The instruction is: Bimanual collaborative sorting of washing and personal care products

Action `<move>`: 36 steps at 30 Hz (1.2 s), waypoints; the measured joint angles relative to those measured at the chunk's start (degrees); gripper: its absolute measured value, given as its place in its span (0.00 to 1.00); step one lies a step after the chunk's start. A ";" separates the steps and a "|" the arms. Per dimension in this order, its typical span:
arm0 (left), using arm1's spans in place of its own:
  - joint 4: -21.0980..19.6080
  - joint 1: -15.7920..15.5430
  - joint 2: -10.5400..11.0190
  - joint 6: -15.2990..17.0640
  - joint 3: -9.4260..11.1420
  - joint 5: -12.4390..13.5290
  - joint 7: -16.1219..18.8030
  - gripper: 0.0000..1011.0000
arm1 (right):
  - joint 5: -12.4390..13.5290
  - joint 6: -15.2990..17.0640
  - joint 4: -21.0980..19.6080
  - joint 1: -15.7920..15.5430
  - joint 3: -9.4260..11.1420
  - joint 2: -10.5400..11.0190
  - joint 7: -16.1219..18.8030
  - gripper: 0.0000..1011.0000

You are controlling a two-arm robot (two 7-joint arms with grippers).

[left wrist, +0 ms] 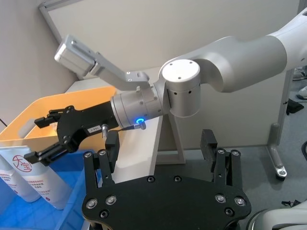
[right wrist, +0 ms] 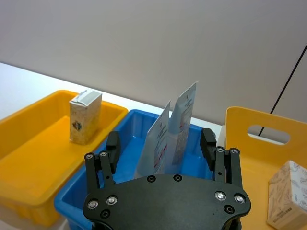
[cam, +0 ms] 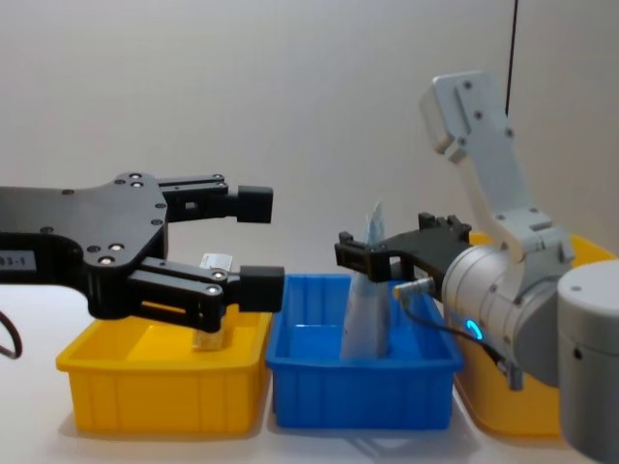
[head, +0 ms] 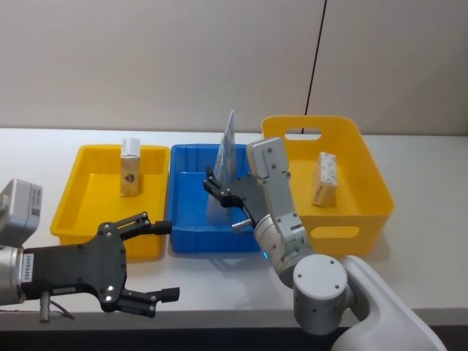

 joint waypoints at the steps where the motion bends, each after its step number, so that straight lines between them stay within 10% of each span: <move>1: 0.00 0.00 0.00 0.00 0.00 0.00 0.00 0.99 | -0.14 -0.12 0.41 0.14 -0.01 -0.13 -0.06 0.99; 36: 0.00 0.00 0.00 0.00 0.00 0.01 0.00 0.99 | -3.31 -3.65 12.48 6.08 0.91 -4.40 -1.64 0.93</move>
